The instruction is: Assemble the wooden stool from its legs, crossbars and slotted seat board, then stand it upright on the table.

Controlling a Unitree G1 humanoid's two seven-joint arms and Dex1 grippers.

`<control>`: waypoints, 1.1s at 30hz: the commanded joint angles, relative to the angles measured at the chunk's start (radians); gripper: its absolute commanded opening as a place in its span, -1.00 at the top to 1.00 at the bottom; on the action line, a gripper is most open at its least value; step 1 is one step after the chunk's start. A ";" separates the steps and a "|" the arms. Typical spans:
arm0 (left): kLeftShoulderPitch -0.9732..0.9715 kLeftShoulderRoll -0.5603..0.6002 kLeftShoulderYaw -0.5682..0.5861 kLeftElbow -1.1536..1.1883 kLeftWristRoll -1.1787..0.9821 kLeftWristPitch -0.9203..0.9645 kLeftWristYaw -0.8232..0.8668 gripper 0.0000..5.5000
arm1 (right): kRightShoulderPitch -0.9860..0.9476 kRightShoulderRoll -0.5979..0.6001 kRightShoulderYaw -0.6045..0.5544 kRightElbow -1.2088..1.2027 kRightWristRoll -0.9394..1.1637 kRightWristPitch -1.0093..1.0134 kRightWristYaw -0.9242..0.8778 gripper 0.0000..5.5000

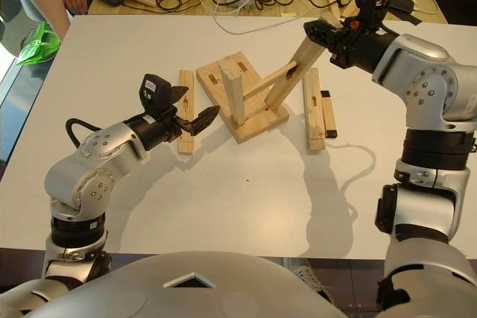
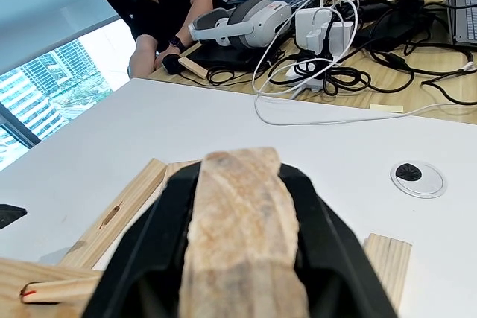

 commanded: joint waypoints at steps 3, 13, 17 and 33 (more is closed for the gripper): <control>-0.009 -0.001 -0.002 0.005 0.011 -0.005 0.001 -0.75 | 0.101 0.021 0.069 0.095 -0.074 0.131 -0.042 0.62; -0.023 -0.010 -0.002 0.016 0.017 -0.013 0.002 -0.75 | 0.115 -0.011 0.144 0.050 -0.129 0.056 0.001 0.62; -0.014 -0.010 0.003 0.010 0.018 -0.015 0.005 -0.75 | 0.109 -0.032 0.194 0.031 -0.166 0.034 0.015 0.61; -0.009 -0.021 0.000 0.003 0.017 -0.010 0.012 -0.75 | 0.106 -0.018 0.153 0.088 -0.130 0.076 0.068 0.61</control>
